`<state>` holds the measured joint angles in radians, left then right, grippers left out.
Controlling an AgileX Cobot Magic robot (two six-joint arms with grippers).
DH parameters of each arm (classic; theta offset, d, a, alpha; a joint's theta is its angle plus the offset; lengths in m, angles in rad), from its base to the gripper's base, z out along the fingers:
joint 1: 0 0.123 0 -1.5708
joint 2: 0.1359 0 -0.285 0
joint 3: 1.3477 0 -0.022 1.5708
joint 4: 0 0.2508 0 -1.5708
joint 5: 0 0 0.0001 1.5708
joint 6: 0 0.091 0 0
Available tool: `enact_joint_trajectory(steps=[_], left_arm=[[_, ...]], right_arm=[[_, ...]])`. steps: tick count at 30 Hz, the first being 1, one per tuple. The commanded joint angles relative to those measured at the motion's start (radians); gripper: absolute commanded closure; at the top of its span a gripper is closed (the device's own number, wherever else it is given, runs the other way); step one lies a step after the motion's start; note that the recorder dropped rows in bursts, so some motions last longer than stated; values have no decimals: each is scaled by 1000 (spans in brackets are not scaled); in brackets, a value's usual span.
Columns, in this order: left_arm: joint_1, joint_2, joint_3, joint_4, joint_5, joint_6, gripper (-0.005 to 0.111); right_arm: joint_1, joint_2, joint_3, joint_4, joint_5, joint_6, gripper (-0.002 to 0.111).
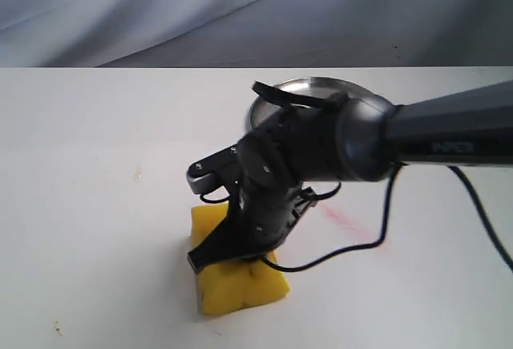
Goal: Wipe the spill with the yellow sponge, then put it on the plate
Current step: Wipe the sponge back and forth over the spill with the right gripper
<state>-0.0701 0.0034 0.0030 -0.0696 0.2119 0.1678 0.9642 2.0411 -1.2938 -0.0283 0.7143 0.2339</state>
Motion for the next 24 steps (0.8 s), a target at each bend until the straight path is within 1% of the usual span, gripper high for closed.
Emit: enact_joint_trajectory(steps=[1, 4, 9, 13, 17, 21, 24], left_arm=[[1, -3, -3, 1, -6, -8, 107], [1, -3, -3, 1, -6, -8, 107], [1, -3, -3, 1, -6, -8, 107], [1, -3, -3, 1, -6, -8, 107], [1, -3, -3, 1, -6, -8, 107], [1, -3, -3, 1, -6, -8, 107], [1, -3, -3, 1, -6, -8, 107]], right_arm=[[1, 142, -200, -17, 130, -23, 108], [1, 183, -267, -17, 188, -25, 108], [1, 169, -243, -46, 220, -32, 108], [-3, 105, -113, -128, 183, 10, 108], [-34, 22, 39, -220, 130, 58, 108], [-107, -66, 178, -304, 120, 90, 108], [-178, -122, 242, -351, 124, 103, 108]])
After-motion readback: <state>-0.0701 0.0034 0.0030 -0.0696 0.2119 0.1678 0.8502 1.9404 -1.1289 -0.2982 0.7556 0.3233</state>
